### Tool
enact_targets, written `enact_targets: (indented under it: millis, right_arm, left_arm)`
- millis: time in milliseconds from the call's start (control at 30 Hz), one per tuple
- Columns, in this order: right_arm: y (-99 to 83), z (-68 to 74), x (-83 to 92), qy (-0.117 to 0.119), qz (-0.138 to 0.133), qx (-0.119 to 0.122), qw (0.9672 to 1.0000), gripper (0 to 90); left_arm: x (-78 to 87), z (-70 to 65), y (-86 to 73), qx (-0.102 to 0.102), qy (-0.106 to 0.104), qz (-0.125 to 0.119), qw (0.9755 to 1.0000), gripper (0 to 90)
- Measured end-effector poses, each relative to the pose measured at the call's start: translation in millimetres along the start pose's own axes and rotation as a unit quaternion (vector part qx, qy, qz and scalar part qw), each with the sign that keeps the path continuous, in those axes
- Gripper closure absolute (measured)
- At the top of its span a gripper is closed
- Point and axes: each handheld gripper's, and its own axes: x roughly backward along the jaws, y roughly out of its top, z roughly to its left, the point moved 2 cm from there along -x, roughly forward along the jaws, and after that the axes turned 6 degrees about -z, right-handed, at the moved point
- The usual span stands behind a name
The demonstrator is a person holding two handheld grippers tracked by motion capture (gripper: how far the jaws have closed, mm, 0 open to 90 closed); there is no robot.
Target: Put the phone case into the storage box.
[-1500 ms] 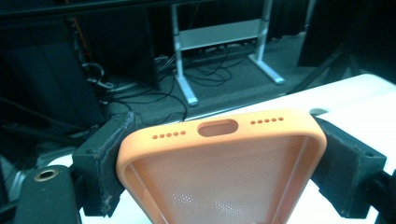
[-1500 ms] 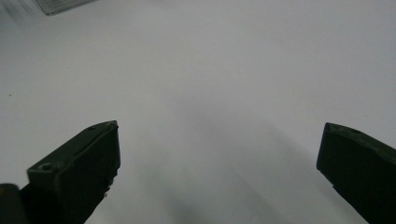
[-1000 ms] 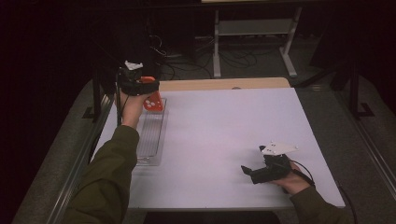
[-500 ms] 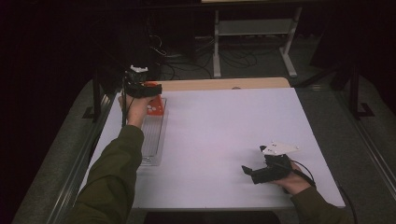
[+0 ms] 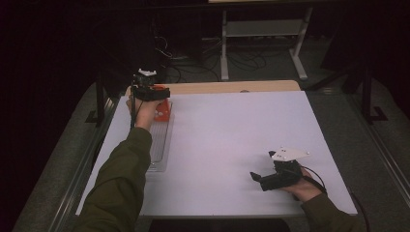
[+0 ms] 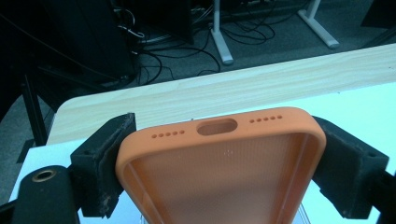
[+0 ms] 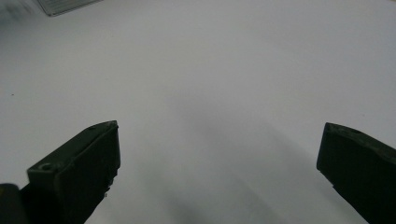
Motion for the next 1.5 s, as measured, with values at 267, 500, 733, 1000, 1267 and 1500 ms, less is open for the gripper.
enact_targets:
  millis: [267, 500, 733, 1000, 1267, 1500]
  right_arm:
    - [0.1, -0.1, 0.4, 0.000, -0.001, -0.001, 1.0000, 0.0]
    - [0.1, -0.7, 1.1, -0.001, -0.004, 0.001, 1.0000, 0.0]
    - [0.1, -0.7, 1.3, -0.001, -0.004, 0.001, 1.0000, 0.0]
    - [0.2, -1.1, 1.4, -0.003, -0.005, 0.002, 1.0000, 0.0]
    - [0.7, -1.4, 1.9, -0.005, -0.005, 0.000, 1.0000, 0.0]
    - [2.2, -1.1, 3.0, -0.004, -0.003, -0.002, 1.0000, 0.0]
  left_arm:
    - [-9.3, 3.0, 3.4, 0.000, 0.003, 0.005, 1.0000, 13.9]
    - [-11.1, 4.1, 6.1, 0.004, 0.003, -0.007, 1.0000, 8.5]
    - [-4.6, 7.3, 10.9, 0.003, -0.006, -0.016, 0.9998, 0.7]
    - [16.4, 12.4, 16.2, -0.025, -0.034, -0.009, 0.9991, 0.0]
    - [42.6, 11.5, 17.2, -0.042, -0.083, -0.015, 0.9956, 0.0]
    - [64.6, 9.1, 12.9, -0.051, -0.129, -0.022, 0.9901, 0.0]
